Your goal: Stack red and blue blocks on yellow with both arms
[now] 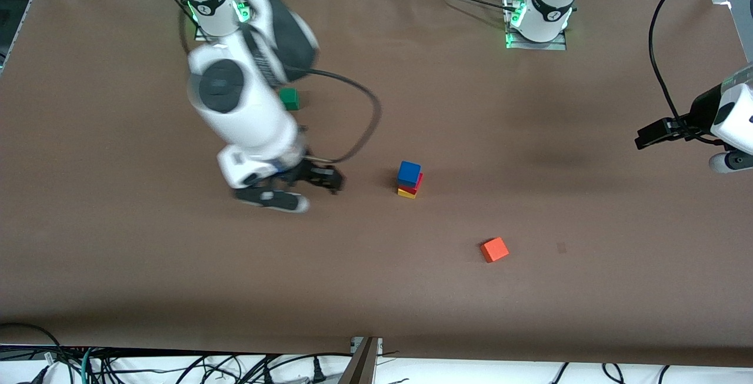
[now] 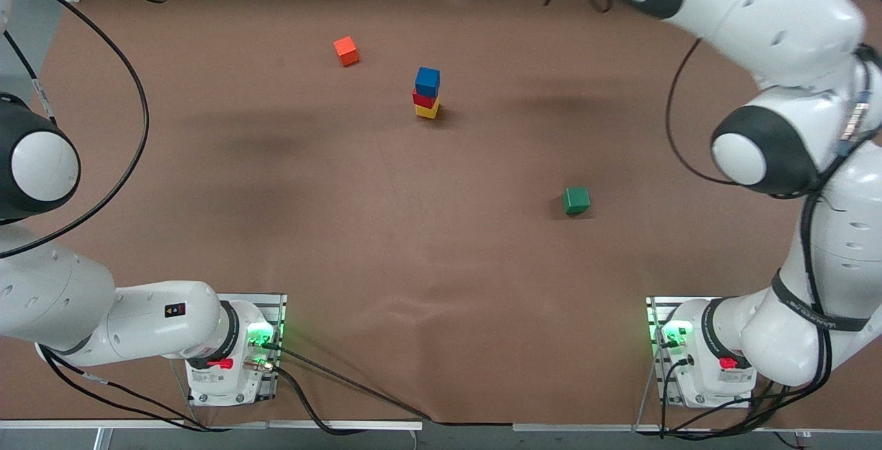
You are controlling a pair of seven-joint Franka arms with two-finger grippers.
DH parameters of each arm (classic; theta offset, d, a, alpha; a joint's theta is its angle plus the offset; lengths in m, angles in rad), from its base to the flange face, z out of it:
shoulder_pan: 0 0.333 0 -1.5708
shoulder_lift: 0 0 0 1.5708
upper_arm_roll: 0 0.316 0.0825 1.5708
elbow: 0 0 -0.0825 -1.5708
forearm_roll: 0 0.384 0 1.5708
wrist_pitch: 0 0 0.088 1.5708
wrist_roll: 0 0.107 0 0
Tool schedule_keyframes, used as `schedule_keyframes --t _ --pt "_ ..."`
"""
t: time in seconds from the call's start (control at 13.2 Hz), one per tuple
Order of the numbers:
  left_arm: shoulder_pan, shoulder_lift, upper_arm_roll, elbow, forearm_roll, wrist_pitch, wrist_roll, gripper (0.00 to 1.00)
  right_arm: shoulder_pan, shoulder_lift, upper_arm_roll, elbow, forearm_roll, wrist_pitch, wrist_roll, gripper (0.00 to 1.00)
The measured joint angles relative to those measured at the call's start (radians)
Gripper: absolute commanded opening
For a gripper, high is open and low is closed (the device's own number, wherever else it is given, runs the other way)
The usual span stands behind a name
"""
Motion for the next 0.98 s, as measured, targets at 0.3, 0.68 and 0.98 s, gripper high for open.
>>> schedule_keyframes --t 0.3,0.68,0.98 --pt "0.000 0.001 0.000 0.000 0.000 0.000 0.000 1.00 -0.087 -0.211 -0.054 -0.222 0.002 -0.063 -0.221 1.00" --pt "0.000 0.009 0.000 0.001 0.000 0.002 0.000 1.00 -0.147 -0.462 -0.133 -0.513 0.001 -0.067 -0.426 1.00" --pt "0.000 0.011 0.000 0.015 0.000 0.004 0.000 1.00 -0.219 -0.602 -0.110 -0.631 -0.057 -0.090 -0.494 1.00"
